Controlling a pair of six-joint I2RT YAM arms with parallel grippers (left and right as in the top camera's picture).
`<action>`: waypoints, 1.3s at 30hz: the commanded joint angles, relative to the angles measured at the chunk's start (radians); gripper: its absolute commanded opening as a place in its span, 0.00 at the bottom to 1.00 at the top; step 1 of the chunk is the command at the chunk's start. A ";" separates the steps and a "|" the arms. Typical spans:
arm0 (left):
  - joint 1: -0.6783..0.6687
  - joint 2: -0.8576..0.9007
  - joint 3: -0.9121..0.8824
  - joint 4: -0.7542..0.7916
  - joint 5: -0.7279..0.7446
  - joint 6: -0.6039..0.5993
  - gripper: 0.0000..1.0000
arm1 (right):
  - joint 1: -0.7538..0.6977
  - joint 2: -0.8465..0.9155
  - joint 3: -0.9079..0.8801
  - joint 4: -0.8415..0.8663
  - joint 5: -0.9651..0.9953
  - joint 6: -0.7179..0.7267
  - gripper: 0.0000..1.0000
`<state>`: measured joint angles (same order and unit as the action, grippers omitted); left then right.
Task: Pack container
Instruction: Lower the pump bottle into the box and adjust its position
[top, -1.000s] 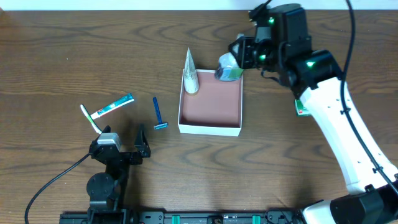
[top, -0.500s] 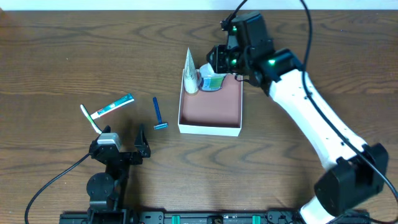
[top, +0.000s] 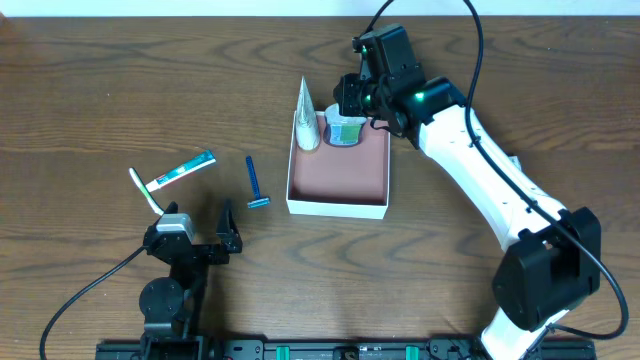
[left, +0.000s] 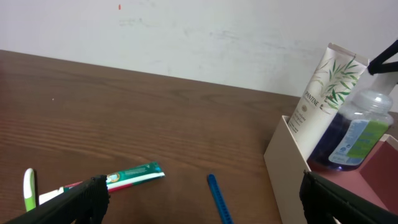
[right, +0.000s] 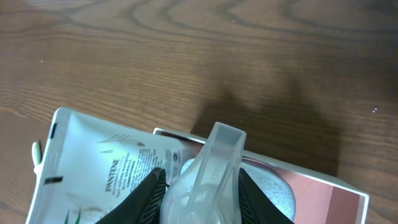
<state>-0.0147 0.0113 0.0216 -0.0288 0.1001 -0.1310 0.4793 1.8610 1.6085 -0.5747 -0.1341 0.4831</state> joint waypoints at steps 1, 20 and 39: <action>0.005 -0.001 -0.018 -0.034 0.012 0.002 0.98 | 0.015 0.016 0.014 0.024 0.003 0.014 0.25; 0.005 -0.001 -0.018 -0.034 0.012 0.002 0.98 | 0.038 0.056 0.014 0.077 0.003 -0.002 0.59; 0.005 -0.001 -0.018 -0.034 0.012 0.002 0.98 | 0.023 0.037 0.015 0.029 0.005 0.011 0.50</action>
<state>-0.0147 0.0113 0.0216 -0.0288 0.1001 -0.1310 0.5049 1.9232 1.6089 -0.5289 -0.1375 0.4892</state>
